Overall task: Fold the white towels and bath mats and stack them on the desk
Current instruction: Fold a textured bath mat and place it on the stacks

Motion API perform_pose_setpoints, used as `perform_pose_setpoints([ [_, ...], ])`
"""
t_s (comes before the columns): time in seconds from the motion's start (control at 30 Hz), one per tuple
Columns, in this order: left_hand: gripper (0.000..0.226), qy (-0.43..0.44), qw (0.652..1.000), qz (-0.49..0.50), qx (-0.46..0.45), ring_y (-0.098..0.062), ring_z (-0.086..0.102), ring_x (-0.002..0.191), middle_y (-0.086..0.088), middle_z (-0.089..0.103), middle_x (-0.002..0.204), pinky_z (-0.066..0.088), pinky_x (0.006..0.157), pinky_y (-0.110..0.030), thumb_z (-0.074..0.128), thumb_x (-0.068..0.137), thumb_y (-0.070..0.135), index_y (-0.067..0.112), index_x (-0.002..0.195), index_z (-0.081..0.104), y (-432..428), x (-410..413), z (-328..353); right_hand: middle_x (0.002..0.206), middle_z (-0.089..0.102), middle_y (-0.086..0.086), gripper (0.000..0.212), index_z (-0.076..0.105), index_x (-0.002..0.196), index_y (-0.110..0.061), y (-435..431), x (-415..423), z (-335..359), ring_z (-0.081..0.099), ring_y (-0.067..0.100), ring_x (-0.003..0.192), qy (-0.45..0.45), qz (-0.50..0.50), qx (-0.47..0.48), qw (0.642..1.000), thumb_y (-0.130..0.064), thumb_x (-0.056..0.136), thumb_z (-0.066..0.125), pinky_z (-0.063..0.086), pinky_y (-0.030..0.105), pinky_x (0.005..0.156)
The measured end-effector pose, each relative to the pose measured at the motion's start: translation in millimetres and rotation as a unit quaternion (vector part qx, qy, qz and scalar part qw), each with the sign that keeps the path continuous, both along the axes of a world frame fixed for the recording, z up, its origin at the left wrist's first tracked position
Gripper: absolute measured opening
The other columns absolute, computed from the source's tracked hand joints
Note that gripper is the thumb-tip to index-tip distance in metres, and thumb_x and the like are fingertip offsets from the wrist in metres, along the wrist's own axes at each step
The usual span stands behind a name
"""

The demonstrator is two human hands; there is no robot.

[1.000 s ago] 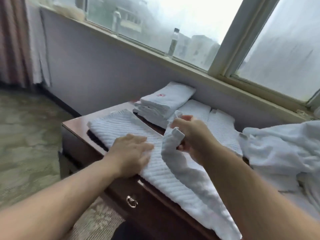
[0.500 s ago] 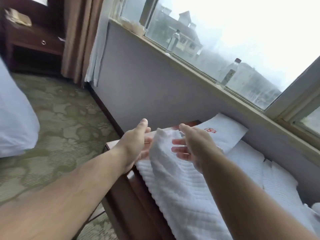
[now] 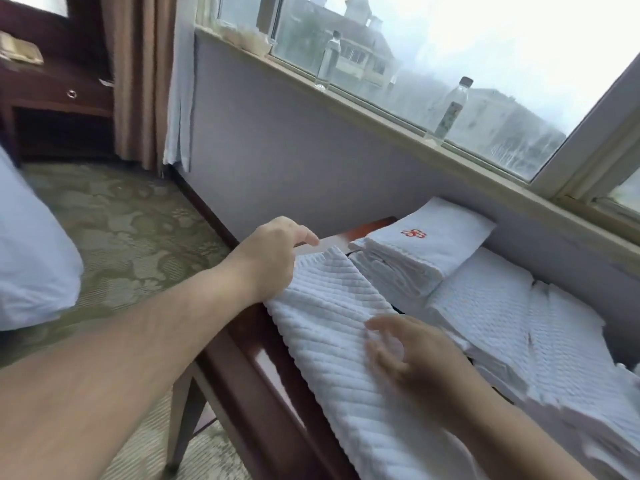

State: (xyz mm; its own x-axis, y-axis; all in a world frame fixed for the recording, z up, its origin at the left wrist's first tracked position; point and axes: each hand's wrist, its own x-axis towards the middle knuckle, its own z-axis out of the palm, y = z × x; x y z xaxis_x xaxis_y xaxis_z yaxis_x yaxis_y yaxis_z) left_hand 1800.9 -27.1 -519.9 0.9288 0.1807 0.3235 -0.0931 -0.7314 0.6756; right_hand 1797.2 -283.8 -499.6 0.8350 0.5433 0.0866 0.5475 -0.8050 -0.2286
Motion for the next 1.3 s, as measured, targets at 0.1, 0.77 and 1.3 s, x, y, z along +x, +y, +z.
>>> perform_pose_setpoints([
  [0.1,0.032,-0.032,0.985,-0.020,0.170,-0.015,0.040,0.132,0.015,0.050,0.138,0.033,0.112,-0.039,0.049,0.101,0.029,0.038,0.130,0.060,-20.5,-6.3,-4.8,0.139,0.048,-0.025,0.032,0.057,0.127,-0.039,-11.6,-5.7,-2.6,0.037,-0.008,0.123,-0.005,0.005,-0.039,0.999,-0.050,0.098,0.049,0.018,-0.004,0.092],
  [0.77,0.089,0.156,0.944,-0.055,0.284,-0.014,0.008,0.154,0.006,0.005,0.169,0.014,0.122,-0.047,0.003,0.081,0.079,0.037,0.159,0.014,-63.2,40.9,-32.8,0.166,-0.007,-0.022,0.078,0.003,0.157,-0.048,-52.4,-24.6,-33.8,-0.009,0.006,0.153,0.061,-0.019,-0.053,0.997,-0.080,0.086,0.002,-0.002,0.032,0.122],
  [1.3,0.070,0.243,0.900,0.023,0.360,-0.025,0.023,0.148,0.000,0.025,0.164,0.024,0.114,-0.050,0.018,0.097,0.067,0.029,0.155,0.028,-107.2,-27.6,-10.2,0.145,0.048,-0.008,0.042,0.052,0.133,-0.039,-96.0,-0.8,-5.5,0.037,0.020,0.135,-0.026,-0.058,-0.130,0.989,-0.058,0.102,0.031,0.033,0.041,0.106],
])
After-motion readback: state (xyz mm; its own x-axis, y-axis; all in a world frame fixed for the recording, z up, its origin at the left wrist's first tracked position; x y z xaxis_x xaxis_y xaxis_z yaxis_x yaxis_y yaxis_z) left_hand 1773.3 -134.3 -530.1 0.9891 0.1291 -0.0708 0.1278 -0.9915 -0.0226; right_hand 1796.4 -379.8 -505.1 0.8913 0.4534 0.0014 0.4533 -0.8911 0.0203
